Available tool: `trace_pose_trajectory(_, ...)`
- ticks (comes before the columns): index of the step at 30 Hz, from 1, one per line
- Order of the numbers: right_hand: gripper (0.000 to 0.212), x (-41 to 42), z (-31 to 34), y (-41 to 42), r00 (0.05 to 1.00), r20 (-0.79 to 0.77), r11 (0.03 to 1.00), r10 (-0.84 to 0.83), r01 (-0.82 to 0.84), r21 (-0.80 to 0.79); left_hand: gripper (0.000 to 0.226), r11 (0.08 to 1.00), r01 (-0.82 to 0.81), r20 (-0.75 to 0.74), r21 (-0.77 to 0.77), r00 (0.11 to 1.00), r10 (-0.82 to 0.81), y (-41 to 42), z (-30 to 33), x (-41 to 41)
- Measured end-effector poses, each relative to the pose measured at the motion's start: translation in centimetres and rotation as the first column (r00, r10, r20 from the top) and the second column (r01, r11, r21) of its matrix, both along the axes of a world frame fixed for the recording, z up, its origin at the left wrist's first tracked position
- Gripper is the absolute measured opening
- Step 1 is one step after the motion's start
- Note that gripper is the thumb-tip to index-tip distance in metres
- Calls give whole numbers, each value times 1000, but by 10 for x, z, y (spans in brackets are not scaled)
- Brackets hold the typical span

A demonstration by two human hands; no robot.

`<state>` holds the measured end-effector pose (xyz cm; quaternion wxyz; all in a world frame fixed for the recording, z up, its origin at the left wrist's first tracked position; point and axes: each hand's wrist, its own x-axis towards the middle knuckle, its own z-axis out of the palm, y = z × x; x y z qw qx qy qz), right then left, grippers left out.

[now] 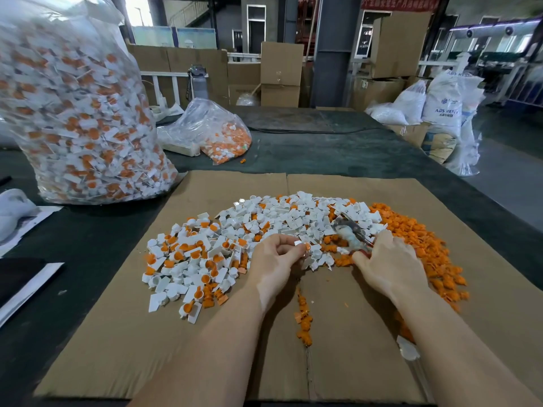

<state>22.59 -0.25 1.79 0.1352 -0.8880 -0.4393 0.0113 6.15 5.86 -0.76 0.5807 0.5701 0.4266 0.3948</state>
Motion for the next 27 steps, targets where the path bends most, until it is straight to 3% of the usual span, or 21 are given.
trace_pose_trajectory(2,33,-7,8,-3,995,-55,993,83,-78,85,16,998,5,72,-59,997,-1,0,2,1)
trace_pose_trajectory(5,30,-20,19,-5,967,-91,969,239,-231,88,16,988,-4,175,-152,984,31,0,5,1)
trace_pose_trajectory(8,32,-30,29,-10,872,-349,938,343,-341,69,14,982,-28,219,-187,973,69,1,7,1)
trace_pose_trajectory(11,32,-34,34,-14,789,-513,926,338,-375,33,13,981,-60,219,-186,971,101,2,6,1)
trace_pose_trajectory(23,23,-40,41,-20,578,-772,907,264,-421,-4,12,970,-158,129,-186,975,183,6,3,7)
trace_pose_trajectory(27,22,-40,37,-19,612,-744,906,268,-423,-21,14,971,-163,116,-173,976,185,4,3,6)
